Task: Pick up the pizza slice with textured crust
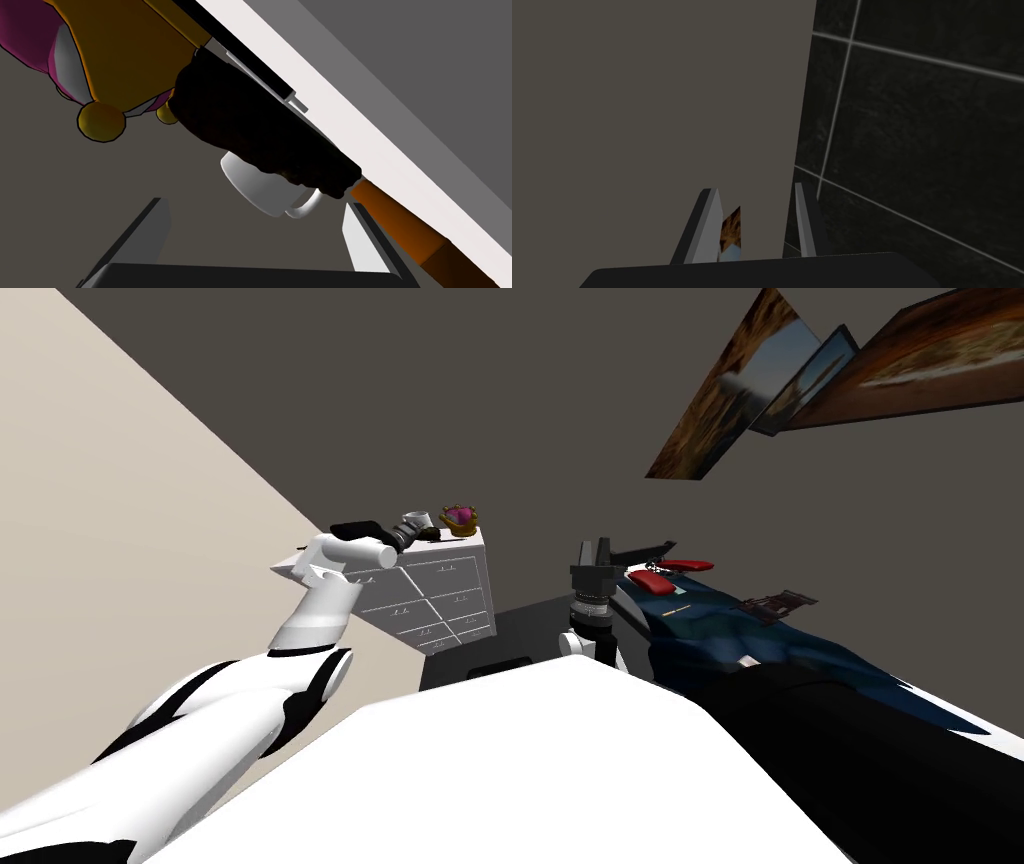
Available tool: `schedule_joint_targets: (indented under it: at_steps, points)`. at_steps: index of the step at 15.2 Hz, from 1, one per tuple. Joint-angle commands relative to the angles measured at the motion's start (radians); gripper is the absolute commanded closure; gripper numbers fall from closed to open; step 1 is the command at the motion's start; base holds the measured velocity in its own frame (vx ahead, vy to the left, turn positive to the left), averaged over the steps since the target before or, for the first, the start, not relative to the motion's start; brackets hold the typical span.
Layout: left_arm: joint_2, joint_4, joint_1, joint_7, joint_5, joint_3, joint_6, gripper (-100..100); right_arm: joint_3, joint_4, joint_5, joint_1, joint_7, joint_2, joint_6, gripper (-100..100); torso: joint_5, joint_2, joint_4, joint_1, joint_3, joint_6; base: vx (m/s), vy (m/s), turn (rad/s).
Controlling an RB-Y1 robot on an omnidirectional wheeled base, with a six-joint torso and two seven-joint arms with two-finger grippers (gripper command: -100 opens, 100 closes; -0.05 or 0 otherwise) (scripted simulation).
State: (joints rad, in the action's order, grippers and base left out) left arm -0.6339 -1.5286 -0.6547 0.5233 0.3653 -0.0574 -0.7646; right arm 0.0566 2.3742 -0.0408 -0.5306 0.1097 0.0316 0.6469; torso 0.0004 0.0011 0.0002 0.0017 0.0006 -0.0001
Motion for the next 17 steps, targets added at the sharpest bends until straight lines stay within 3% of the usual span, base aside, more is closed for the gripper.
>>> schedule_joint_targets:
  at_steps: [1, 2, 6, 7, 10, 11, 14, 15, 17]
  points:
    - [-0.004, 0.007, -0.009, 0.004, 0.004, 0.000, -0.041, -100, 0.000, 0.000, 0.000, 0.000, 0.000, 0.000, 0.000, 0, 0.000, 0.000, 0.000, 0.000, 0.000, 0.000, -0.015, 0.011, 0.006]
    - [-0.030, 0.055, -0.057, 0.033, 0.033, -0.003, -0.069, -100, 0.000, 0.000, 0.000, 0.000, 0.000, 0.000, 0.000, 0, 0.000, 0.000, 0.000, 0.000, 0.000, 0.000, -0.019, 0.005, -0.105]
    - [-0.030, 0.062, -0.068, 0.033, 0.033, -0.003, -0.124, -100, 0.000, 0.000, 0.000, 0.000, 0.000, 0.000, 0.000, 0, 0.000, -0.001, 0.000, 0.000, 0.000, 0.000, -0.013, 0.008, -0.042]
    - [-0.054, 0.111, -0.114, 0.061, 0.062, -0.006, -0.160, -100, 0.000, 0.000, 0.000, 0.000, 0.000, 0.000, 0.000, 0, 0.000, -0.001, 0.000, -0.001, 0.000, 0.000, -0.012, 0.004, -0.105]
    - [-0.054, 0.117, -0.124, 0.061, 0.062, -0.006, -0.205, -100, 0.000, 0.000, 0.000, 0.000, 0.000, 0.000, 0.000, 0, 0.000, -0.001, 0.000, 0.000, 0.000, 0.000, -0.011, 0.011, -0.067]
    - [-0.077, 0.160, -0.168, 0.088, 0.091, -0.010, -0.240, -100, 0.000, 0.000, 0.000, 0.000, 0.000, 0.000, 0.000, 0, 0.000, -0.001, 0.000, 0.000, -0.001, 0.000, -0.009, 0.007, -0.098]
    - [-0.077, 0.171, -0.179, 0.088, 0.091, -0.010, -0.286, -100, 0.000, 0.000, 0.000, 0.000, 0.000, 0.000, 0.000, 0, 0.000, -0.001, 0.000, 0.000, -0.001, 0.000, -0.008, 0.011, -0.068]
    - [-0.098, 0.218, -0.227, 0.115, 0.119, -0.013, -0.317, -100, 0.000, 0.000, 0.000, 0.000, 0.000, 0.000, 0.000, 0, 0.000, -0.001, 0.000, 0.000, -0.001, 0.000, -0.005, 0.005, -0.082]
    - [-0.098, 0.225, -0.232, 0.115, 0.119, -0.013, -0.356, -100, 0.000, 0.000, 0.000, 0.000, 0.000, 0.000, 0.000, 0, 0.000, -0.001, 0.000, -0.001, -0.001, 0.000, -0.004, 0.010, -0.108]
